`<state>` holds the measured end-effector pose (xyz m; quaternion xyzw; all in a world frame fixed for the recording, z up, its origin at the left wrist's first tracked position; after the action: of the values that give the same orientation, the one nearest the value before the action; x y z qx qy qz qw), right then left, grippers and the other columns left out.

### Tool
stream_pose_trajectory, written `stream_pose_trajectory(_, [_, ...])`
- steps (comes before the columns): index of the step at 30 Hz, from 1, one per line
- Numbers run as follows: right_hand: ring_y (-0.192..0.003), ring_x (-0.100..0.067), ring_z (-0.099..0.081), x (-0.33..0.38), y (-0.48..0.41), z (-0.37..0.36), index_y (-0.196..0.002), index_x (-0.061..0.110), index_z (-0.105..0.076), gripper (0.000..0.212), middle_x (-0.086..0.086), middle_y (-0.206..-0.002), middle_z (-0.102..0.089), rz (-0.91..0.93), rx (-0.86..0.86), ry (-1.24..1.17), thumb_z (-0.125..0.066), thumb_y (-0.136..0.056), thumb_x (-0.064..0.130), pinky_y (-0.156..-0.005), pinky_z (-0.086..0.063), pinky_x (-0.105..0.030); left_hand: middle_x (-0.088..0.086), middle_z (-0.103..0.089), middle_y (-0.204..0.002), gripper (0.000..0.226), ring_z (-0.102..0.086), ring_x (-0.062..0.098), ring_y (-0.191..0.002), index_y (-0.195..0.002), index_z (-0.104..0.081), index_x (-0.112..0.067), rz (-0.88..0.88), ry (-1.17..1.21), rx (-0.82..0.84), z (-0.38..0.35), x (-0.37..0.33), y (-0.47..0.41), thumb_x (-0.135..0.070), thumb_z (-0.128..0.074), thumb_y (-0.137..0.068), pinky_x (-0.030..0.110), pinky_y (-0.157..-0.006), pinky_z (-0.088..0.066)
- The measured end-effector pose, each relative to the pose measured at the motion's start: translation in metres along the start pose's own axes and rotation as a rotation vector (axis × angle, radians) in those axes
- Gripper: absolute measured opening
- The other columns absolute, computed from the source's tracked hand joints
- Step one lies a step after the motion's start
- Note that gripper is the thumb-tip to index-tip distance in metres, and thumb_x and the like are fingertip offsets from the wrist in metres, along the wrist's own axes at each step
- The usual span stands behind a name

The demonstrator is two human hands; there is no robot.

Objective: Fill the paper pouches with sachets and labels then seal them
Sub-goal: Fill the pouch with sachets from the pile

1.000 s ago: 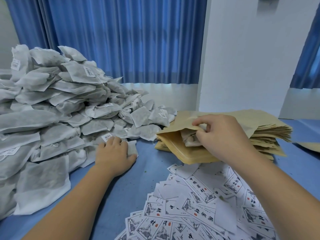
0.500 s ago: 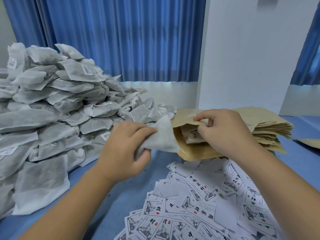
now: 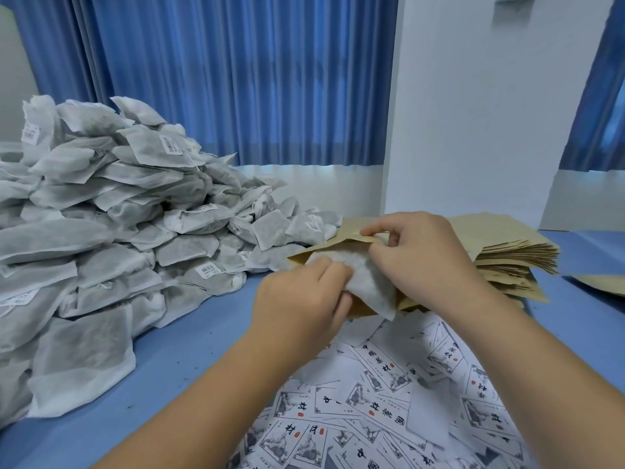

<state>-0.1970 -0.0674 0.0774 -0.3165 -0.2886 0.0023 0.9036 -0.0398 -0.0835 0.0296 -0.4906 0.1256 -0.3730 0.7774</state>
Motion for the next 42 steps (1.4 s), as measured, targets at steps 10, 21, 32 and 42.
stream_pose_trajectory(10, [-0.079,-0.007,-0.045,0.005,0.001,0.002,-0.100,0.024,-0.075,0.027,0.021,-0.058,-0.039,0.028,0.000,-0.002,-0.055,-0.085,0.013,-0.071,-0.034,-0.020,0.002,-0.057,-0.078,0.008,-0.063,0.025,-0.079,-0.089,-0.054,-0.014,0.181,-0.054,0.493,-0.047,-0.027,-0.039,-0.020,-0.059,-0.088,0.029,-0.051,-0.030])
stream_pose_trajectory(21, [-0.078,-0.010,-0.049,-0.006,-0.006,0.008,-0.098,0.026,-0.075,0.028,0.020,-0.063,-0.044,-0.013,-0.034,0.015,-0.054,-0.085,0.014,-0.067,-0.037,-0.020,0.008,-0.059,-0.077,0.016,-0.051,0.026,-0.073,-0.075,-0.048,-0.012,0.224,0.408,0.437,-0.055,-0.011,-0.047,-0.010,-0.047,-0.090,0.028,-0.059,-0.030])
stream_pose_trajectory(32, [-0.086,-0.017,-0.059,-0.025,-0.007,0.009,-0.106,0.032,-0.072,0.034,0.005,-0.099,-0.068,-0.113,-0.039,0.072,-0.052,-0.083,0.015,-0.070,-0.042,-0.024,-0.007,-0.043,-0.082,0.035,-0.050,0.020,-0.082,-0.077,-0.047,-0.021,0.192,0.048,0.614,-0.043,-0.034,0.019,-0.043,-0.031,-0.098,0.029,-0.059,-0.031])
stream_pose_trajectory(42, [-0.085,-0.018,-0.060,-0.031,-0.008,0.006,-0.106,0.034,-0.071,0.034,0.004,-0.101,-0.068,-0.113,-0.015,0.080,-0.052,-0.084,0.016,-0.069,-0.044,-0.025,0.001,-0.051,-0.104,0.023,-0.053,0.023,-0.097,-0.082,-0.053,-0.023,0.627,0.218,0.860,-0.080,-0.017,0.022,-0.045,-0.060,-0.086,0.037,-0.082,-0.048])
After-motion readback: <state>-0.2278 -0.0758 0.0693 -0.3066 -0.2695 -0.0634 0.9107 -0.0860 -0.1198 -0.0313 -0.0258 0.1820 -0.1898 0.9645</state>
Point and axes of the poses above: each hand's wrist, its own y-axis away from the middle knuckle, its own z-axis out of the back of the hand, x = y × z, the point moved 2 cm from there along -y, towards the middle knuckle
